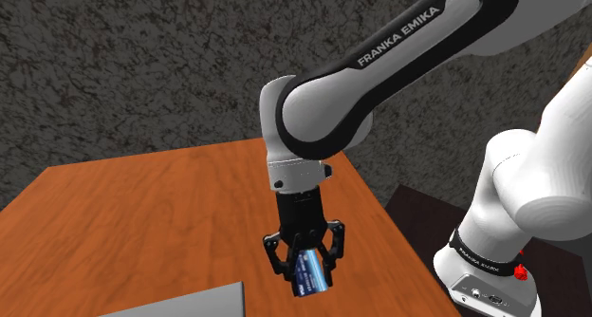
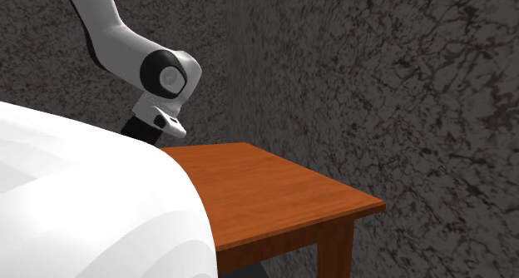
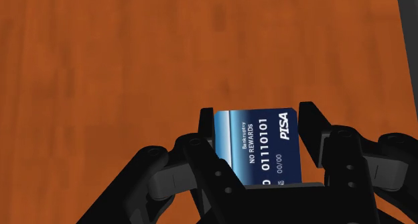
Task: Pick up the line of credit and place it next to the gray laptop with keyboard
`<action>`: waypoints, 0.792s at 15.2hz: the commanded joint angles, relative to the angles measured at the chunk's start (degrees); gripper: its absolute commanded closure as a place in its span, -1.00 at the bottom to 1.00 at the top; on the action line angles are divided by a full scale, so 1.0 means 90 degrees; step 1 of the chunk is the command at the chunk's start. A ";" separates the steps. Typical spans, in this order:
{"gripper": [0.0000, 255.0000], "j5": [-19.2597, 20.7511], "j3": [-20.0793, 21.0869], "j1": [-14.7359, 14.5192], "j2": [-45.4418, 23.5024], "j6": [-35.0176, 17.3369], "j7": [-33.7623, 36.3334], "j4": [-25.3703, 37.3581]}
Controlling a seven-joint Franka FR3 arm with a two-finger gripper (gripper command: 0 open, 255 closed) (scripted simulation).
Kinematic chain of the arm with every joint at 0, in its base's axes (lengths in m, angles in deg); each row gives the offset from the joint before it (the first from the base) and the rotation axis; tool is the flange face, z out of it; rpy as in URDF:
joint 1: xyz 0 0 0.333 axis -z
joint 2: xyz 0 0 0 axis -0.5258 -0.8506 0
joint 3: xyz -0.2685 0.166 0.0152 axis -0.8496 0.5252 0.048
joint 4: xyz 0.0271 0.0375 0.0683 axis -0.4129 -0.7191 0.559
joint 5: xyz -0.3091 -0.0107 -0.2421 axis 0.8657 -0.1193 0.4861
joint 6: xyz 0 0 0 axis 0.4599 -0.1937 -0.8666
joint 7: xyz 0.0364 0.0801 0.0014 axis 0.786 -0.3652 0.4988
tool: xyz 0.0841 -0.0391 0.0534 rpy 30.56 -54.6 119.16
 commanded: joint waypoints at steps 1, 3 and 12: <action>1.00 -0.0038 0.0036 -0.0017 -0.0119 -0.0186 -0.0071 -0.0072; 1.00 -0.0064 0.0061 -0.0025 -0.0247 -0.0355 -0.0146 -0.0127; -1.00 -0.0064 0.0061 -0.0025 -0.0247 -0.0354 -0.0145 -0.0126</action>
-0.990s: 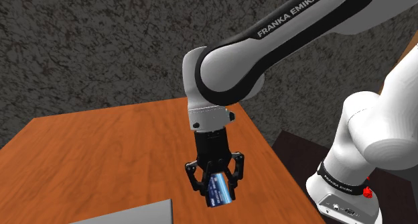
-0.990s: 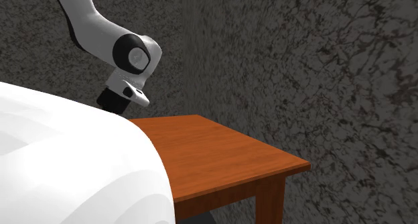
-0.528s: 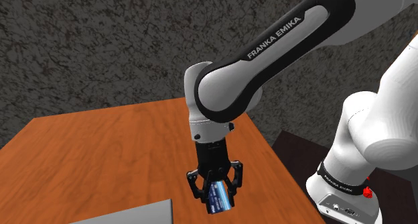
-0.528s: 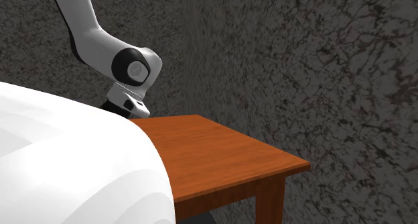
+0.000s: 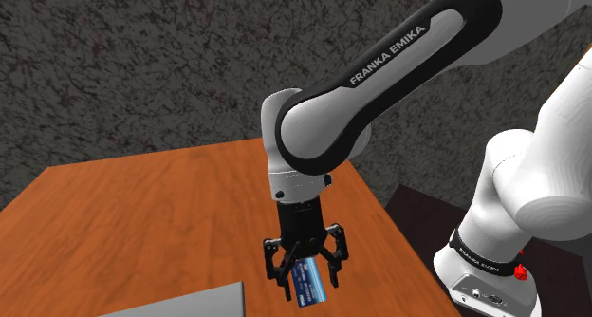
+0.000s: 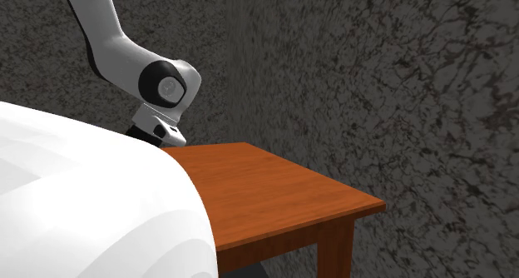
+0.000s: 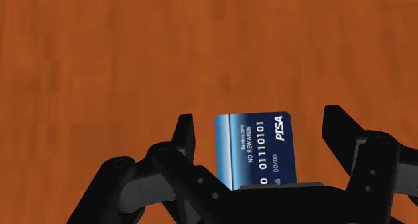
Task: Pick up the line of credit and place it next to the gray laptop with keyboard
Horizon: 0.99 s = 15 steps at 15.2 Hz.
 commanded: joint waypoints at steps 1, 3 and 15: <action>-1.00 0.0000 0.0000 0.0000 0.0000 0.0000 0.0000 0.0000; -1.00 0.0000 0.0000 0.0000 0.0000 0.0000 0.0000 0.0000; -1.00 0.0342 -0.0299 0.0232 0.0318 0.0831 0.0105 0.0420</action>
